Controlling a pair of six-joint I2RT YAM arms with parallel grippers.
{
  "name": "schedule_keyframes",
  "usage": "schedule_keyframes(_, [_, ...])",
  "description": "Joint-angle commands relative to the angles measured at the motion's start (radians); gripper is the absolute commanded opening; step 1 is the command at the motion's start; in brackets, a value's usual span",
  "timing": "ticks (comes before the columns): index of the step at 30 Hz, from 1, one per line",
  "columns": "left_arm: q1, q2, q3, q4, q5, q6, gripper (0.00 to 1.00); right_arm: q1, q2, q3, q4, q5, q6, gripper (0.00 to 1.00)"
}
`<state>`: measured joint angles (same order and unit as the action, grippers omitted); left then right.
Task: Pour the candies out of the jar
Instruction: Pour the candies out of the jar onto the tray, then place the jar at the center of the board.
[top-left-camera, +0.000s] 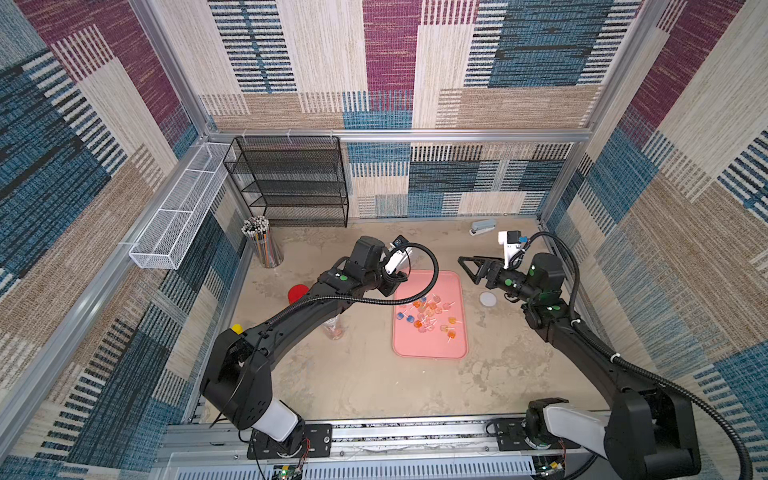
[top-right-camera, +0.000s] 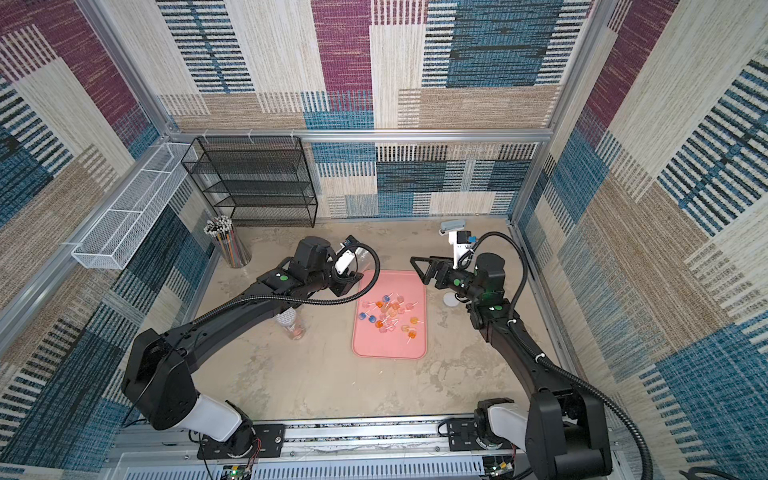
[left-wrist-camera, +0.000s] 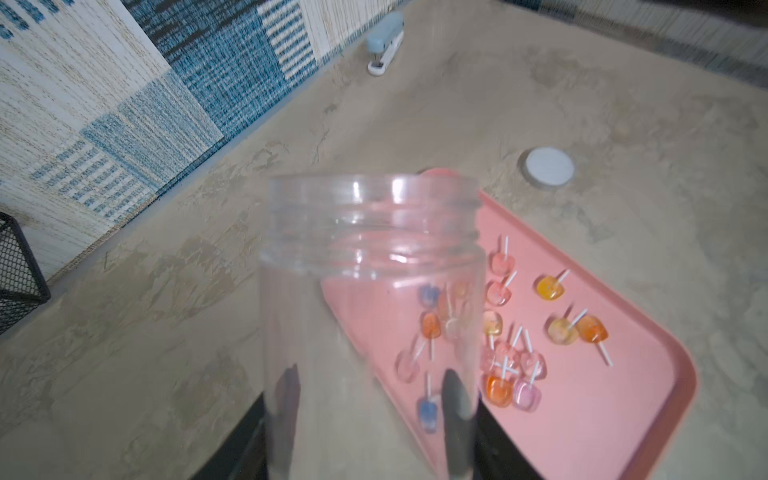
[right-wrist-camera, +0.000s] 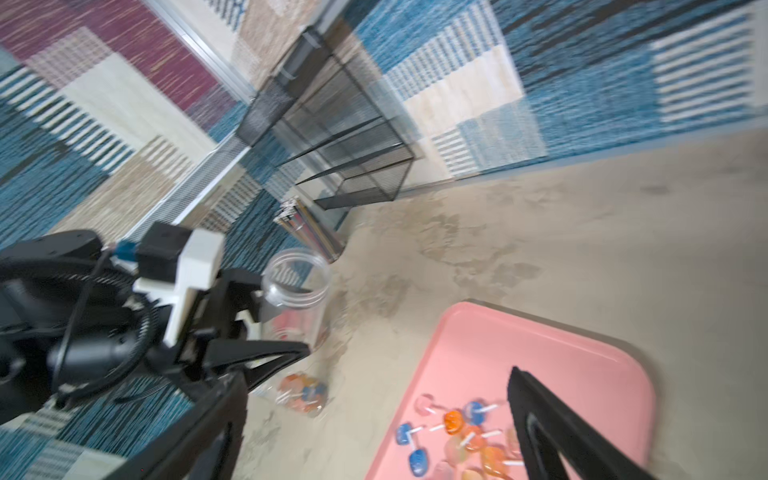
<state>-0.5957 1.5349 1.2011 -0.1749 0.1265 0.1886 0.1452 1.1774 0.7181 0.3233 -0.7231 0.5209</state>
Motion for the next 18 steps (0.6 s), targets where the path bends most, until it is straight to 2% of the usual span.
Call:
schedule_keyframes(1, [0.014,-0.014,-0.024,0.161,0.125,-0.116,0.0,0.056,0.018,0.025,0.08,-0.109,-0.005,1.0])
schedule_keyframes(11, [0.015,-0.027,-0.077,0.239,0.335,-0.122,0.0,0.152,0.097,0.08,0.124,-0.118,0.007,1.0])
schedule_keyframes(18, [0.009,-0.024,-0.067,0.195,0.407,-0.108,0.0,0.18,0.162,0.114,0.151,-0.124,0.018,0.99])
